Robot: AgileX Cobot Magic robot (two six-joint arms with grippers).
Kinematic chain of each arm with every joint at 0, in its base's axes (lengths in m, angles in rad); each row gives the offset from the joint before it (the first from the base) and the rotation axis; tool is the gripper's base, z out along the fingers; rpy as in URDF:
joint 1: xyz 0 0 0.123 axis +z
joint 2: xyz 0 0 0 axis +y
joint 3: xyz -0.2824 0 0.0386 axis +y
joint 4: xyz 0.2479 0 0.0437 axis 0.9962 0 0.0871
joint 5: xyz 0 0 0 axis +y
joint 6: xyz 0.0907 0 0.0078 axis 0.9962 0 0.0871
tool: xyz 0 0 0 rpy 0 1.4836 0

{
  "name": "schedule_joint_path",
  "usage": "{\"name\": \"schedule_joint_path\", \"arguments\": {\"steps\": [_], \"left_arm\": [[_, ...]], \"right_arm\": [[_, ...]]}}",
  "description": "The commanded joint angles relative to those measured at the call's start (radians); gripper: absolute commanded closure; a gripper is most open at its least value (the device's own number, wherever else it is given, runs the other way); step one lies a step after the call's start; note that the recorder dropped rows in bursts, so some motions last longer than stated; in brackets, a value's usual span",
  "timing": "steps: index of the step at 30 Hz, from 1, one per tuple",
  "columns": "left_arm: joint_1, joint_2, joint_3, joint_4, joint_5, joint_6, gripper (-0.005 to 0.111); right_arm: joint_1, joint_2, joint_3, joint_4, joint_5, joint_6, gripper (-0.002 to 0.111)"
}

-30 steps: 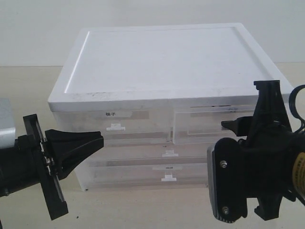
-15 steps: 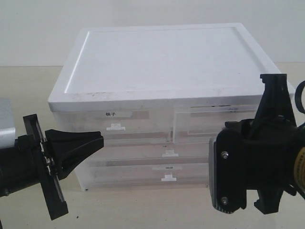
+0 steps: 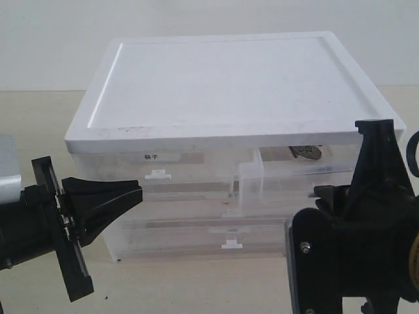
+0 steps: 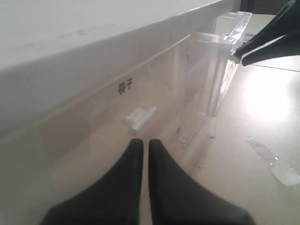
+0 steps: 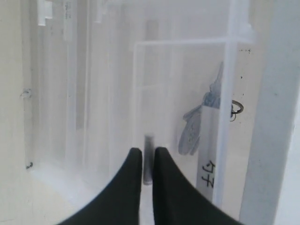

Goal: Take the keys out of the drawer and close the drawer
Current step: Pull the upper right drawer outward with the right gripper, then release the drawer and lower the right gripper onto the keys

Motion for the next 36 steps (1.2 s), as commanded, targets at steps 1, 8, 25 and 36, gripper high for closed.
{"name": "schedule_joint_path", "arguments": {"steps": [1, 8, 25, 36], "left_arm": [[-0.004, 0.003, -0.004, -0.001, -0.015, -0.002, 0.102], [-0.004, 0.003, -0.004, -0.006, -0.015, 0.005, 0.102], [-0.004, 0.003, -0.004, -0.009, -0.015, 0.005, 0.102], [-0.004, 0.003, -0.004, -0.009, -0.015, 0.005, 0.102]], "right_arm": [[0.080, 0.010, 0.023, 0.159, 0.056, 0.002, 0.108], [0.185, -0.048, 0.023, 0.253, 0.076, 0.010, 0.108], [0.217, -0.169, -0.013, 0.378, 0.052, 0.001, 0.084], [0.217, -0.170, -0.240, 0.578, 0.106, 0.001, 0.062]]}}
